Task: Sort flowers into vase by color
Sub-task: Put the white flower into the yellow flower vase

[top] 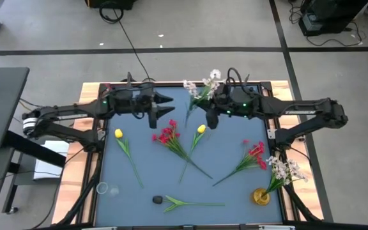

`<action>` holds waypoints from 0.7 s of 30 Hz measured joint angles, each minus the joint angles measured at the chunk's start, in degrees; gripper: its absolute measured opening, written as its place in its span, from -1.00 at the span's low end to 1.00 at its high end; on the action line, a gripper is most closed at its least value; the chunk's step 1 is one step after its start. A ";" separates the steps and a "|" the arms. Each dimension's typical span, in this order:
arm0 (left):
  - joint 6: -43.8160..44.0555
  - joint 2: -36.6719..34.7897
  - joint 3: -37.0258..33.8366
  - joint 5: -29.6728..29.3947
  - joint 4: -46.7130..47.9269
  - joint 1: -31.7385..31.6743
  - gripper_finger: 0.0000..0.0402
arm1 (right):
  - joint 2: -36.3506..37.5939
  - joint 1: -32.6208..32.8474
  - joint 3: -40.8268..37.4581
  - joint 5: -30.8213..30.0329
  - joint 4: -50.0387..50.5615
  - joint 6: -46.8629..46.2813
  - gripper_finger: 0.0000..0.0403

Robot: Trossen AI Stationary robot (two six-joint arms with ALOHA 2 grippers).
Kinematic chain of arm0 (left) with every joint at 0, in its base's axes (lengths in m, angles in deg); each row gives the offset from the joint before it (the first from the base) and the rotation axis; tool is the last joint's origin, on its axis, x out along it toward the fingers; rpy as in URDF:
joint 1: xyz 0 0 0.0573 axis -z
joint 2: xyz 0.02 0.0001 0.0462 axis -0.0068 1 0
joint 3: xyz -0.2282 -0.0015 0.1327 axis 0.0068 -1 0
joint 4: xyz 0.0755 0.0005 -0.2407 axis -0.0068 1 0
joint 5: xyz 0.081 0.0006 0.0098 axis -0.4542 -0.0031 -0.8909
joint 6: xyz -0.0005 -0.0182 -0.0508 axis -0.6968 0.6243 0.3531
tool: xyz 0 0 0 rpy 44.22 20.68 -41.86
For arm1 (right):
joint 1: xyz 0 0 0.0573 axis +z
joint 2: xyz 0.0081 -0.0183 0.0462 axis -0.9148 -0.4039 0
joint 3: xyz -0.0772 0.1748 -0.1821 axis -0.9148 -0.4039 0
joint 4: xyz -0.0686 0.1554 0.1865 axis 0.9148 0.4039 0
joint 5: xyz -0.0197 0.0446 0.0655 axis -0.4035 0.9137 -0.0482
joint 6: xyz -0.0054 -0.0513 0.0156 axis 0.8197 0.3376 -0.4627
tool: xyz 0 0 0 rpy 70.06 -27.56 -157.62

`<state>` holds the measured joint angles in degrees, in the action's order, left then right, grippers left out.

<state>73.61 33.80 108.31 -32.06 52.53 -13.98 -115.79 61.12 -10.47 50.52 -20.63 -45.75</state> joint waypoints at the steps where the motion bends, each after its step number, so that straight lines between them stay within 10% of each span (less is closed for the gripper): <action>1: -0.63 -1.44 0.00 -0.02 2.16 -0.44 0.10 | 1.03 0.00 0.00 0.02 2.10 0.04 -0.96; 21: -10.90 -18.62 0.00 3.33 12.54 0.22 0.13 | 18.54 2.50 0.01 23.79 18.19 5.82 -0.96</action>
<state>62.71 15.18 108.31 -28.73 65.07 -13.76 -97.25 63.62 -10.46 74.32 -2.44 -39.94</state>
